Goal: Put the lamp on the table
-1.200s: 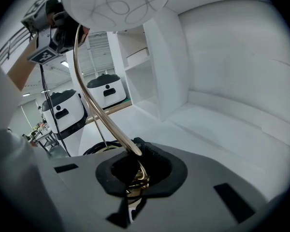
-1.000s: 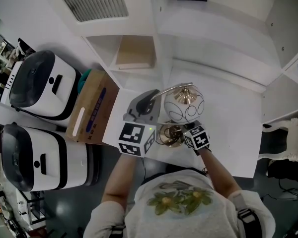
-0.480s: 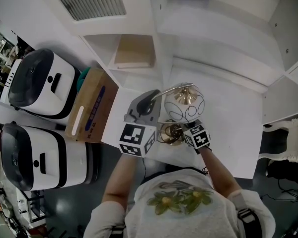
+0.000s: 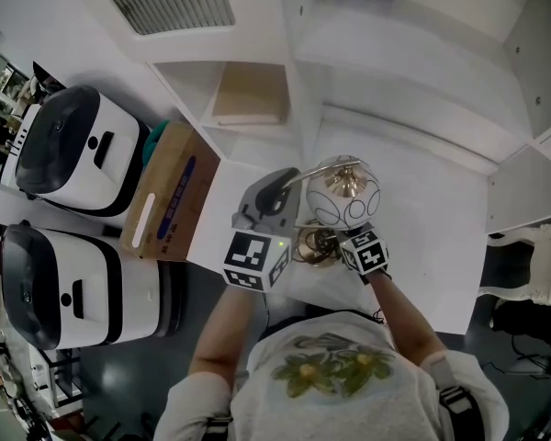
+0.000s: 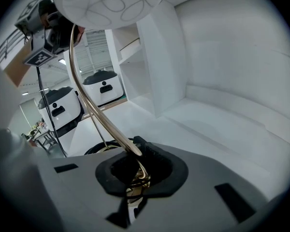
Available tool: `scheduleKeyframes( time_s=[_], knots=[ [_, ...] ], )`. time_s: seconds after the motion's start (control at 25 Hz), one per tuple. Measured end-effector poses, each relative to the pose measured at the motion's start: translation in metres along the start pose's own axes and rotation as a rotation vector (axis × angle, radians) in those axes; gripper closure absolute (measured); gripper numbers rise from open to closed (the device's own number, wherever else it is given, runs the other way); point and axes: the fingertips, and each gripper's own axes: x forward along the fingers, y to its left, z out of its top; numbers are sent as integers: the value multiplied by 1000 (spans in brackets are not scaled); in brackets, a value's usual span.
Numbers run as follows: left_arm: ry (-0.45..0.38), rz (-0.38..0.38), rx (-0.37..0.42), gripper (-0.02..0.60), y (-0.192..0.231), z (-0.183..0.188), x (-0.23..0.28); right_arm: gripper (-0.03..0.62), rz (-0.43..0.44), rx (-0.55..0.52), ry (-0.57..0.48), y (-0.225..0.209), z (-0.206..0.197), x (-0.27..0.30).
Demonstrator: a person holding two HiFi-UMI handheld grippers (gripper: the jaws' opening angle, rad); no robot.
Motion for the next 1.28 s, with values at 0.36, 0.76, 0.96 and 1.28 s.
scheduleKeyframes(
  time_s=[0.36, 0.76, 0.96, 1.28],
  knots=[
    [-6, 2, 2, 554, -2, -2, -1, 562, -6, 3, -25, -3, 0, 3],
    [-3, -13, 25, 554, -17, -4, -7, 562, -1, 8, -36, -2, -5, 2],
    [-7, -26, 43, 554, -25, -5, -9, 562, -7, 3, -44, -2, -9, 1],
    [-22, -27, 63, 554, -31, -7, -14, 562, -24, -12, -13, 0, -15, 1]
  ],
)
